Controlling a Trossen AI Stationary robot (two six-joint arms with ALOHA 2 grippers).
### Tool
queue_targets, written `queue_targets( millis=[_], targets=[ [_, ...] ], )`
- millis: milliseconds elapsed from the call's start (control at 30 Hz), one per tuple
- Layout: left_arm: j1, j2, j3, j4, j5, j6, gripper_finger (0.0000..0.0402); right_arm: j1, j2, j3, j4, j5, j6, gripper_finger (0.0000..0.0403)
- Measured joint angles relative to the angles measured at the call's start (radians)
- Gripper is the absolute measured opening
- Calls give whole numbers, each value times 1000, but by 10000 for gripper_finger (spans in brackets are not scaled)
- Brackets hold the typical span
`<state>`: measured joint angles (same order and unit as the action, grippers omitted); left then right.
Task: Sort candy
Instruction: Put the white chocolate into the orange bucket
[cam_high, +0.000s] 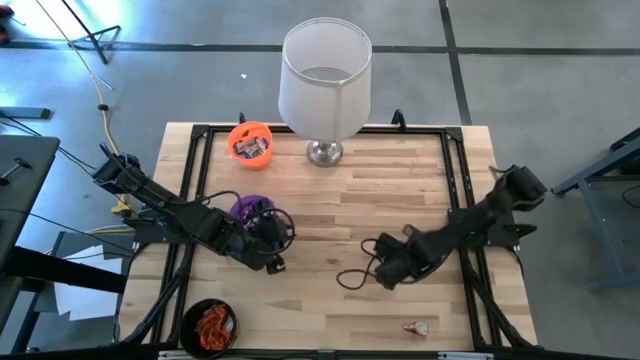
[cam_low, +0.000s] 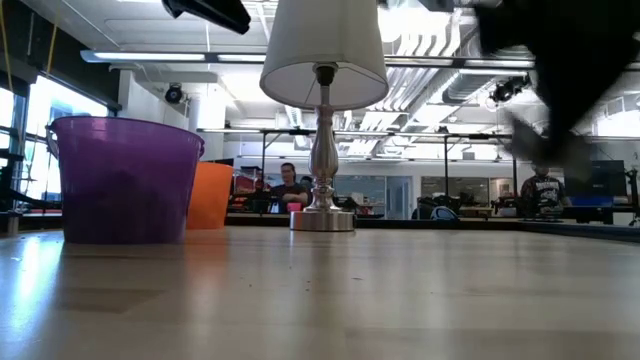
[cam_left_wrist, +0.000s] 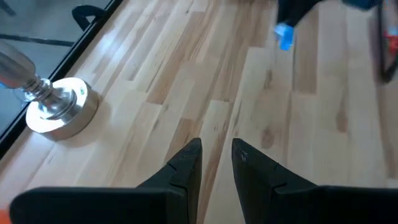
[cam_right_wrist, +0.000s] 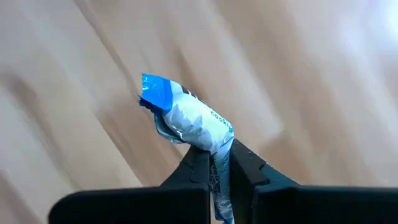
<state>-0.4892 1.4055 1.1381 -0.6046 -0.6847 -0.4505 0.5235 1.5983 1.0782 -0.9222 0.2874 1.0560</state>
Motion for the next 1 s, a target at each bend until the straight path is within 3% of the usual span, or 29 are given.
queue_targets(
  millis=[200, 367, 633, 1000],
  targets=[
    [0, 0, 0, 79, -4, 62, 76, 1, -87, 156, 139, 336, -190, 5],
    [0, 0, 0, 300, -11, 228, 76, -1, -91, 209, 354, 489, -457, 5],
    [0, 0, 0, 566, -3, 507, 76, 0, -91, 207, 654, 535, -819, 5],
    [12, 4, 0, 643, 15, 586, 76, -8, -79, 207, 750, 539, -930, 10]
  ],
)
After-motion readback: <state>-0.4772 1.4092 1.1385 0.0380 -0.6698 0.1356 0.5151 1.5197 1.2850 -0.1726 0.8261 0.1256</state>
